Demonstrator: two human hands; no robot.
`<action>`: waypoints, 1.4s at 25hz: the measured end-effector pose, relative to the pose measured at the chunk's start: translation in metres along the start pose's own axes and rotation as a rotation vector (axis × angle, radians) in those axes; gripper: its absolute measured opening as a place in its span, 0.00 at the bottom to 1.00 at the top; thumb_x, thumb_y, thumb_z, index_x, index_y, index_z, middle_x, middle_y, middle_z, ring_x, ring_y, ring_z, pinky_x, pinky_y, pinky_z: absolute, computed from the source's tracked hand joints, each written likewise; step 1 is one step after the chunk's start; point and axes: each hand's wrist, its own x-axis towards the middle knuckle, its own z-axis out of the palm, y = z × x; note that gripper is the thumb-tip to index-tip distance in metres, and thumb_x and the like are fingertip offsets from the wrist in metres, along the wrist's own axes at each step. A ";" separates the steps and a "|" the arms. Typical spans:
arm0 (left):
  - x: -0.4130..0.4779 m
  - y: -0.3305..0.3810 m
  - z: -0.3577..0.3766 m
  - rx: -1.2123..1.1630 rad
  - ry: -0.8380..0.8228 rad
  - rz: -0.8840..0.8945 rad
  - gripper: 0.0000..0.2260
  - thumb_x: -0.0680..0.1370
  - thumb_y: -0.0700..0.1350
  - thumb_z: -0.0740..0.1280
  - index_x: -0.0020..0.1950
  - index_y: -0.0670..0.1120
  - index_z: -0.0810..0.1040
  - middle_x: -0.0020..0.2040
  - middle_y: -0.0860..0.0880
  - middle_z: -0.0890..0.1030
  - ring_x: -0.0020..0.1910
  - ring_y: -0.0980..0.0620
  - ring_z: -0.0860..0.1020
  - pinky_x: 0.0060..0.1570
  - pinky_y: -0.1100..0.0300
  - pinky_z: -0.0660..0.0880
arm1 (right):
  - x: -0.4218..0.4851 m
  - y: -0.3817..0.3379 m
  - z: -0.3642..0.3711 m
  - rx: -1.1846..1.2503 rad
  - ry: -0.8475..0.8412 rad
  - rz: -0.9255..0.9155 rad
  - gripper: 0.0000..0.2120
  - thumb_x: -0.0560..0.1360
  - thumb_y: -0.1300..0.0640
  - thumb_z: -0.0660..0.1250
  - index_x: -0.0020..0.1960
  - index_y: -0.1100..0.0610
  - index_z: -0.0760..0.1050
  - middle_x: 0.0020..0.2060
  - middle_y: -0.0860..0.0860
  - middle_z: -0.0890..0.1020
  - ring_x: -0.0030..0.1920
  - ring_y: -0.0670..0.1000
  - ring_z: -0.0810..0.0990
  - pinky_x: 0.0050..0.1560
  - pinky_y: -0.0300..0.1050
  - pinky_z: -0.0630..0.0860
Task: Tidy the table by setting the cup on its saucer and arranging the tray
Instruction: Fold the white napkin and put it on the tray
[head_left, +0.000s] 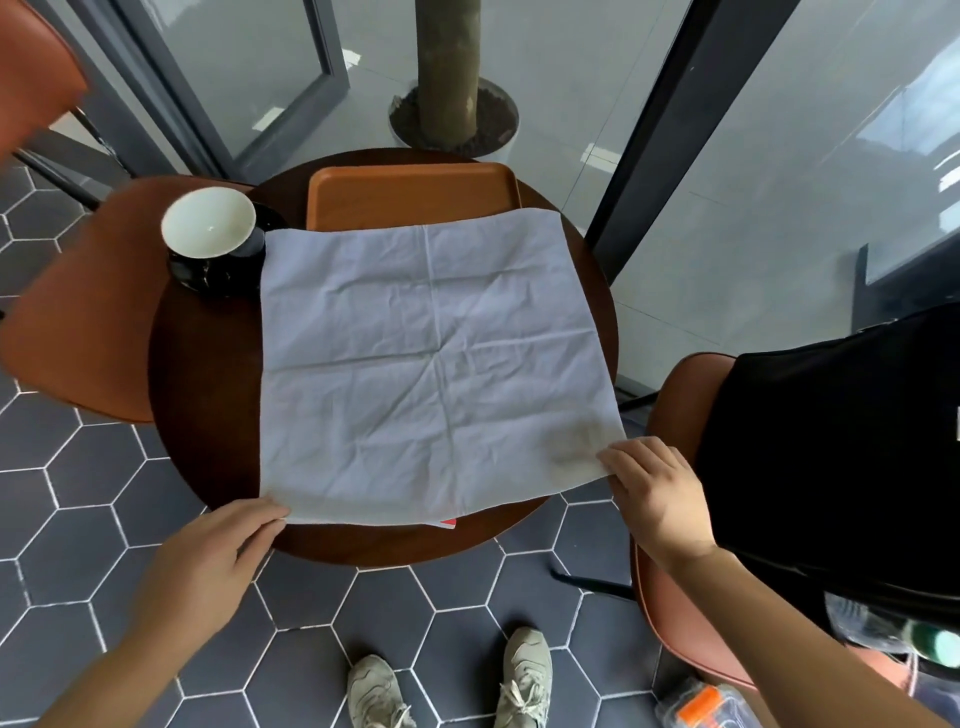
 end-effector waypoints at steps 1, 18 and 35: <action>-0.001 0.002 -0.002 -0.023 0.011 -0.038 0.05 0.78 0.41 0.72 0.51 0.49 0.85 0.49 0.55 0.85 0.39 0.48 0.83 0.46 0.64 0.76 | -0.001 0.004 -0.004 0.018 0.020 -0.010 0.08 0.71 0.66 0.68 0.49 0.60 0.83 0.45 0.52 0.84 0.44 0.60 0.82 0.40 0.52 0.76; -0.006 0.042 -0.059 -0.195 0.279 -0.258 0.08 0.77 0.43 0.71 0.49 0.57 0.83 0.40 0.62 0.82 0.45 0.74 0.74 0.43 0.82 0.64 | 0.035 -0.003 -0.072 0.454 0.040 0.121 0.09 0.77 0.56 0.64 0.54 0.58 0.79 0.46 0.49 0.84 0.44 0.51 0.84 0.45 0.38 0.77; 0.126 0.024 -0.050 -0.444 0.469 -0.438 0.04 0.78 0.46 0.71 0.50 0.53 0.84 0.44 0.56 0.83 0.44 0.66 0.79 0.43 0.74 0.72 | 0.186 0.017 -0.029 0.390 -0.078 0.307 0.05 0.81 0.54 0.65 0.53 0.53 0.78 0.43 0.47 0.81 0.41 0.51 0.78 0.36 0.38 0.70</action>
